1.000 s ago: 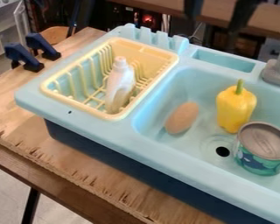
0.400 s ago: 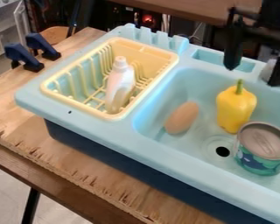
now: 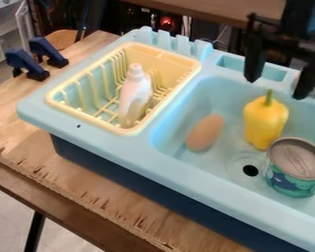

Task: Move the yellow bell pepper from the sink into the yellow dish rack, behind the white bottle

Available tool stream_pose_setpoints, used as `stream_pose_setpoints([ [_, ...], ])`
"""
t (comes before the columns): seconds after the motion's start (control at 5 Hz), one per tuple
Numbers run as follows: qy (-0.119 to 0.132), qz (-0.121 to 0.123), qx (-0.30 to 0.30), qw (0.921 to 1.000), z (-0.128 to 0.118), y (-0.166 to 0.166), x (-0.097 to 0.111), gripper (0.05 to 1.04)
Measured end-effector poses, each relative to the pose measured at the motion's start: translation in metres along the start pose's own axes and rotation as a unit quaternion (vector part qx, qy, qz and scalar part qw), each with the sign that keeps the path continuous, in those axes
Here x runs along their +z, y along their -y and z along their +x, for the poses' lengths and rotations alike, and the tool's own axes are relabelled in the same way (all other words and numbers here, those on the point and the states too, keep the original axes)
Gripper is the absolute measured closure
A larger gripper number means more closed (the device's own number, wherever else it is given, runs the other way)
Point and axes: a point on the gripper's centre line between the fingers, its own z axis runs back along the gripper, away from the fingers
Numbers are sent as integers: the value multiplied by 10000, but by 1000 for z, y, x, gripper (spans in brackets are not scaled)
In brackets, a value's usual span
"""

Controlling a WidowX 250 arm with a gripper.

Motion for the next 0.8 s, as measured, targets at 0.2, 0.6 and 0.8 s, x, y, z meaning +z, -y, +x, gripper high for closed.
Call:
stream_pose_setpoints([
  [0.2, 8, -4, -30, 10000, 1, -2, -1, 75],
  [0.6, -1, 142, -429, 9990, 9, 7, -10, 75],
  [0.8, -15, 154, -489, 9987, 14, 10, -15, 125],
])
